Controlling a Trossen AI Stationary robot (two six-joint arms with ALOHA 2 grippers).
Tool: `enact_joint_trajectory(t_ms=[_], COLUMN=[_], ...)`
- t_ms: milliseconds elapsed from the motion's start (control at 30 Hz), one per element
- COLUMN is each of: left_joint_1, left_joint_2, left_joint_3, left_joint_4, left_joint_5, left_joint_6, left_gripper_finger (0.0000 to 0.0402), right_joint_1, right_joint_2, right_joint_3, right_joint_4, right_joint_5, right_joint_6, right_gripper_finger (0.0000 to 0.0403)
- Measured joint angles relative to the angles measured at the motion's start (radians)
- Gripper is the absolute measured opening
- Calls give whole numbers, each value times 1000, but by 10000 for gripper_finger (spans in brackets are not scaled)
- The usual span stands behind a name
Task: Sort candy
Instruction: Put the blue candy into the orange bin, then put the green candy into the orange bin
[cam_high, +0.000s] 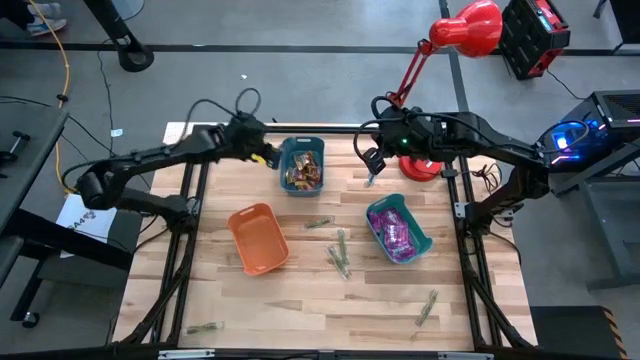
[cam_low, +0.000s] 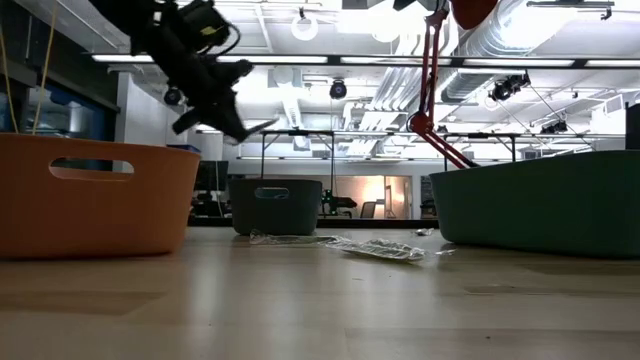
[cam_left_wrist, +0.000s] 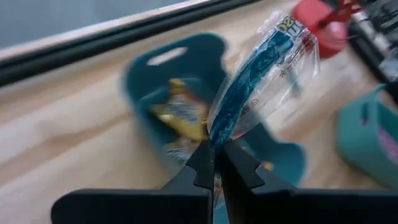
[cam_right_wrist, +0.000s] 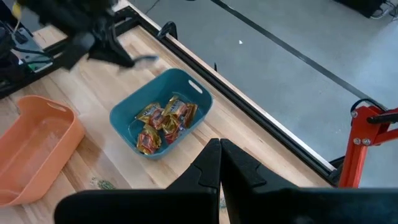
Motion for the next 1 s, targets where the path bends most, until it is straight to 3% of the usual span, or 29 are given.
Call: enact_joint_trajectory(t_ms=[200,367,600,800,900,1000], left_joint_1=[-124,-140,-140,-141,-156,-195], left_joint_2=[86,143,152,118,71,-9], left_joint_3=[0,0,0,0,0,0], left_joint_4=[164,186,268,361,367,370], left_joint_5=[-128,-143,2,257,363,388], left_joint_6=[-68,-187,-269,-283,-292,-302], left_gripper_finger=[30,81,144,169,172,172], right_joint_1=[3,3,19,76,117,161], right_joint_2=[0,0,0,20,41,48], right_joint_3=[0,0,0,-5,-77,-219], right_joint_4=[16,16,16,69,148,225], right_joint_5=[-6,-22,-70,-202,-292,-382], right_joint_6=[-25,-25,-52,-141,-141,-87], right_gripper_finger=[0,0,0,0,0,4])
